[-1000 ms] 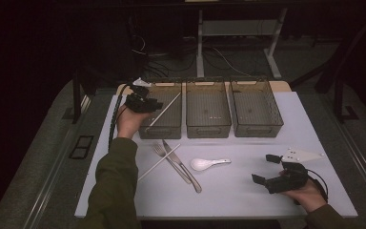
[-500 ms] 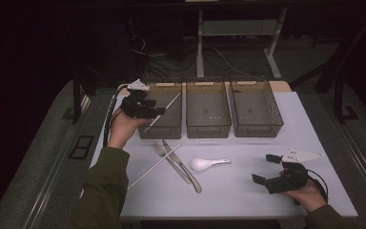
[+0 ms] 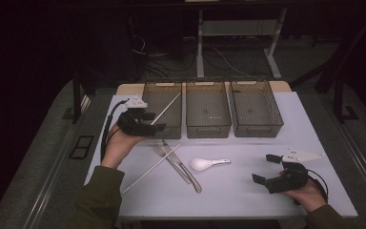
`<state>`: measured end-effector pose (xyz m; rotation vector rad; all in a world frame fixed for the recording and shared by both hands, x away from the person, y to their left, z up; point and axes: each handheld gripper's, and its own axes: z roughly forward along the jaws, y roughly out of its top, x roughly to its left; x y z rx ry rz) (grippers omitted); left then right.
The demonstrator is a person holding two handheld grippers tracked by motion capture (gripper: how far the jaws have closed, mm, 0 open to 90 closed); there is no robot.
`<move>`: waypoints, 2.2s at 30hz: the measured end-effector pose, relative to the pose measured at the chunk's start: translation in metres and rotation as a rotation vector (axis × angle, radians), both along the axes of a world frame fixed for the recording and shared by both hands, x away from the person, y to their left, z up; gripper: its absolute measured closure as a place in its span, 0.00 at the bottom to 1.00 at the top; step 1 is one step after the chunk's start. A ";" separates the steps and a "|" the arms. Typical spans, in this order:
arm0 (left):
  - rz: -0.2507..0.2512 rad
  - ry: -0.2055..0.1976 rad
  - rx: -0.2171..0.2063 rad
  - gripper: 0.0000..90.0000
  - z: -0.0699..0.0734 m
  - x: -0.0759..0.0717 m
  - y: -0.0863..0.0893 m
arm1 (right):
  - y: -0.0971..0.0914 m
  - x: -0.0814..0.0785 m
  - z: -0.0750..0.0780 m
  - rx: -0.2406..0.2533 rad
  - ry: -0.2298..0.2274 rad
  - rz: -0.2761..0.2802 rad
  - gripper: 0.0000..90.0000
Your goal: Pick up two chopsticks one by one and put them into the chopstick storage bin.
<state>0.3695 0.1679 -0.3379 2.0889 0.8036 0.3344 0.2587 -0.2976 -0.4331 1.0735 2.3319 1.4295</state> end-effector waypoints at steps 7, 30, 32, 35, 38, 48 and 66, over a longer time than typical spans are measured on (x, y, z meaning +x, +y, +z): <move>-0.022 -0.004 -0.013 0.36 -0.014 -0.024 -0.004 | -0.001 0.000 0.000 0.000 -0.003 -0.002 0.01; 0.001 0.016 -0.019 0.54 -0.069 -0.071 0.020 | 0.000 -0.003 0.001 -0.008 -0.009 -0.001 0.02; -0.002 0.034 -0.010 0.58 -0.073 -0.072 0.021 | 0.000 -0.003 0.001 -0.008 -0.012 0.000 0.02; -0.008 0.055 0.012 0.63 -0.077 -0.071 0.022 | 0.000 -0.003 0.001 -0.010 -0.011 0.002 0.01; -0.007 0.074 0.041 0.65 -0.080 -0.070 0.022 | 0.001 -0.003 0.001 -0.013 -0.013 0.005 0.02; -0.016 0.137 0.135 0.76 -0.090 -0.067 0.019 | 0.001 -0.003 0.001 -0.015 -0.014 0.009 0.02; -0.018 0.192 0.180 0.84 -0.099 -0.064 0.020 | 0.001 -0.003 0.001 -0.016 -0.017 0.010 0.02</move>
